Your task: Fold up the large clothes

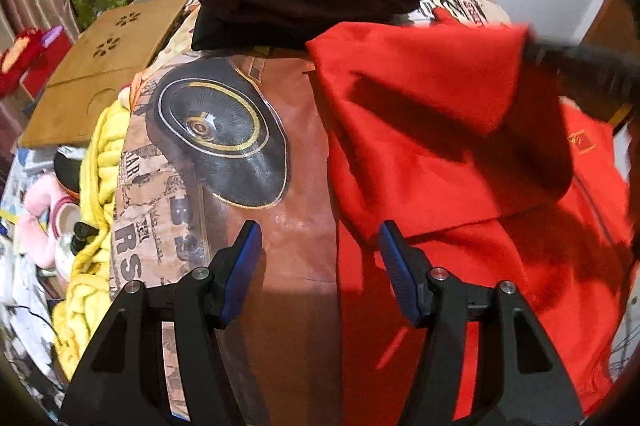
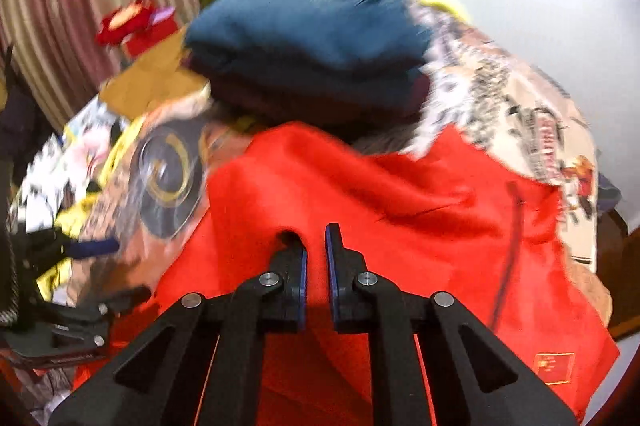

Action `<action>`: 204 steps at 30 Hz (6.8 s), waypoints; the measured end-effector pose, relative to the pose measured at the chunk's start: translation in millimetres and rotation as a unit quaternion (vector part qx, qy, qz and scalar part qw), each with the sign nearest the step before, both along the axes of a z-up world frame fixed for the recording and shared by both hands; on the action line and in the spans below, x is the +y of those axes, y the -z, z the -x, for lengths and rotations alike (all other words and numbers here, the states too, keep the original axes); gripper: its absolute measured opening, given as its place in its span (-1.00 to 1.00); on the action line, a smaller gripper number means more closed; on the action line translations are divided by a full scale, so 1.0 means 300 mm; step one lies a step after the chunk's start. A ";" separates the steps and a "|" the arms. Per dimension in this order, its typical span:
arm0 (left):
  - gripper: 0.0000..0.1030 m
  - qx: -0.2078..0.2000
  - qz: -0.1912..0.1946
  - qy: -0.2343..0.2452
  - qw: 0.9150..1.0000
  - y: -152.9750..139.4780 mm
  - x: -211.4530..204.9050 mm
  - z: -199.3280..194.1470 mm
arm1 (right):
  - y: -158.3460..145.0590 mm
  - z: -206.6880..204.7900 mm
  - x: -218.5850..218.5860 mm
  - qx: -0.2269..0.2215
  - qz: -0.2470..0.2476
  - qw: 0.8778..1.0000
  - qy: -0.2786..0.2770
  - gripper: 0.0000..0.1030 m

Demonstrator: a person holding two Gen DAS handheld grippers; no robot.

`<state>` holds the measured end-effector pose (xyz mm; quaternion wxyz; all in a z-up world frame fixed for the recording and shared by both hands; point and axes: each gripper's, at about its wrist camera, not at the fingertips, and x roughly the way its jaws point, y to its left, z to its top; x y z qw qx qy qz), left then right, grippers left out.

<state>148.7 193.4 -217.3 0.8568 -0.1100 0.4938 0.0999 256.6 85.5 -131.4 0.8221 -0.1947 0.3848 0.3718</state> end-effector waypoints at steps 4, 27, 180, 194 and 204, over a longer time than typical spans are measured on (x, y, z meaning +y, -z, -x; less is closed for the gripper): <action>0.18 0.008 -0.012 0.012 1.000 0.001 -0.026 0.004 | -0.071 -0.036 -0.090 -0.021 -0.026 0.999 0.030 -0.86; 0.20 0.037 -0.084 -0.030 0.995 0.093 -0.023 -0.097 | 0.186 -0.085 -0.905 0.160 -0.112 0.929 0.314 -0.85; 0.56 -0.040 -0.033 0.031 0.998 -0.063 -0.285 -0.196 | 0.069 -0.317 -1.393 0.108 -0.259 0.821 0.497 -0.90; 0.56 -0.085 -0.021 0.033 0.996 -0.162 -0.250 -0.115 | -0.446 -0.153 -0.718 0.035 -0.300 0.933 0.199 -0.90; 0.56 -0.092 -0.027 -0.010 0.995 -0.191 -0.116 0.002 | -0.020 -0.024 -0.292 0.197 -0.132 0.969 0.075 -0.90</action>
